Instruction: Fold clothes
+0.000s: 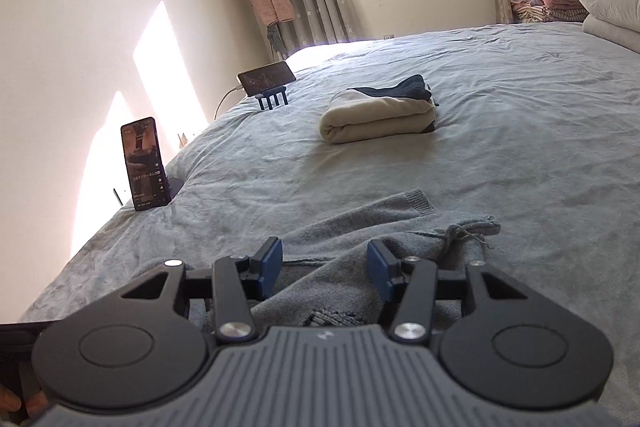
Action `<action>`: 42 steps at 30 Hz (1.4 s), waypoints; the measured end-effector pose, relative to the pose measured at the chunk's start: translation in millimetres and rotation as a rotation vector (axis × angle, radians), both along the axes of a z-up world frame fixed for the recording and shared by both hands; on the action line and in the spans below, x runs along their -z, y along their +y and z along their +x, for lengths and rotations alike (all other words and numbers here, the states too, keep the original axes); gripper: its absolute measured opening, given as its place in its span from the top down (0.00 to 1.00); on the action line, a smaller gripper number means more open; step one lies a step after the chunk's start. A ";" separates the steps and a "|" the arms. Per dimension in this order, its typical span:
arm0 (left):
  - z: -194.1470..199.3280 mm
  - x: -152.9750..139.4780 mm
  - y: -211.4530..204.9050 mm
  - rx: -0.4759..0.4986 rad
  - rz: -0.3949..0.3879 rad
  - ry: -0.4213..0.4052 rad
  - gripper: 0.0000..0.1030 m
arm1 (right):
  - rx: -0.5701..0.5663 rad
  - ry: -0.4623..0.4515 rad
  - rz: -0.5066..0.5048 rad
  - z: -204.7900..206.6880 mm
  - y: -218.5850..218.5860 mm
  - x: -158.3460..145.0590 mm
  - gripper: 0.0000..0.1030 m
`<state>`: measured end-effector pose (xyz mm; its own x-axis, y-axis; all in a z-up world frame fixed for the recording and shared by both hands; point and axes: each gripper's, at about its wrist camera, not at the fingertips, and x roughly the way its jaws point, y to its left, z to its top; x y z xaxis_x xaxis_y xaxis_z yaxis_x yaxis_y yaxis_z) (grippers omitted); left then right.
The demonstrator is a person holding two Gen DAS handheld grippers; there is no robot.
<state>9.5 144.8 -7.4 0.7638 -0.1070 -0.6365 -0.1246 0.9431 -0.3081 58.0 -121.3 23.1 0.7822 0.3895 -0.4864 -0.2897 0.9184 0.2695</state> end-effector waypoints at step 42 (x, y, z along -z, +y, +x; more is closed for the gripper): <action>-4.5 -12.0 -29.1 -0.025 -0.011 -0.131 0.90 | 0.181 -0.149 -0.132 -3.8 -13.0 1.2 0.94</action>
<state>5.0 115.7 4.6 0.8427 -0.0930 -0.5303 -0.1063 0.9368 -0.3332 54.1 -134.3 21.9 0.9001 0.1774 -0.3978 -0.1450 0.9833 0.1103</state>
